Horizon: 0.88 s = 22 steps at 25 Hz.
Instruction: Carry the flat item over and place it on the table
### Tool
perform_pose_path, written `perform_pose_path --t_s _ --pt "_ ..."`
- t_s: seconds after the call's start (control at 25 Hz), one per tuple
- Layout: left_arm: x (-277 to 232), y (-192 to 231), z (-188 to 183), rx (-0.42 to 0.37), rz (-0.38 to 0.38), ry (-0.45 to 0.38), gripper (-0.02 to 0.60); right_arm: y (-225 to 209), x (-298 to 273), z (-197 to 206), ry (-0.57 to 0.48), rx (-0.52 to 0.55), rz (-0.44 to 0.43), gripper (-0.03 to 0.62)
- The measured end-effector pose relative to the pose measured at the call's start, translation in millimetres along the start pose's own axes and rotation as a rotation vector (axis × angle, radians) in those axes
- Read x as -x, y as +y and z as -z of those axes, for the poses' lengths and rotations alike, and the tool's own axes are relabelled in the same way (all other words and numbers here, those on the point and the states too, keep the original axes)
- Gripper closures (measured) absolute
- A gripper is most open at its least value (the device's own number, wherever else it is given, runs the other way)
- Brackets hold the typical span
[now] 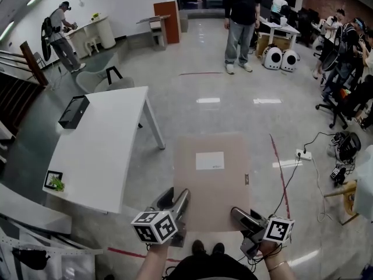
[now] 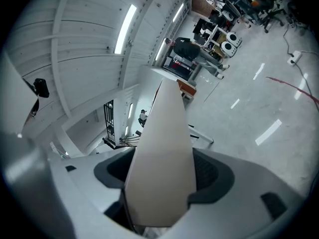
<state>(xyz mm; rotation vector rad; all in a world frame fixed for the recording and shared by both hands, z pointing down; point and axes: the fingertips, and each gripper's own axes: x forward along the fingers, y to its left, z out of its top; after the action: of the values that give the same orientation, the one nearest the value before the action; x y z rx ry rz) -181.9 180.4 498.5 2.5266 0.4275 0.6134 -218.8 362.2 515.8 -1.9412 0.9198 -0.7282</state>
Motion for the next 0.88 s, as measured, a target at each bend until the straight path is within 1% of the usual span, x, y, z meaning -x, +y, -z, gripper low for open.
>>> perform_pose_path --t_s 0.08,0.24,0.48,0.88 --pt "-3 5 -4 -0.007 0.004 -0.001 0.369 0 -7 -1 -0.007 0.005 0.004 0.270" --pt "-8 12 -14 -0.018 0.012 -0.003 0.369 5 -20 -7 -0.034 0.018 -0.015 0.269" --pt "-10 27 -28 -0.036 0.023 -0.005 0.369 8 -39 -6 -0.052 0.025 -0.006 0.267" --pt "-34 50 -55 -0.037 0.014 -0.009 0.368 6 -78 -27 -0.050 0.014 -0.015 0.267"
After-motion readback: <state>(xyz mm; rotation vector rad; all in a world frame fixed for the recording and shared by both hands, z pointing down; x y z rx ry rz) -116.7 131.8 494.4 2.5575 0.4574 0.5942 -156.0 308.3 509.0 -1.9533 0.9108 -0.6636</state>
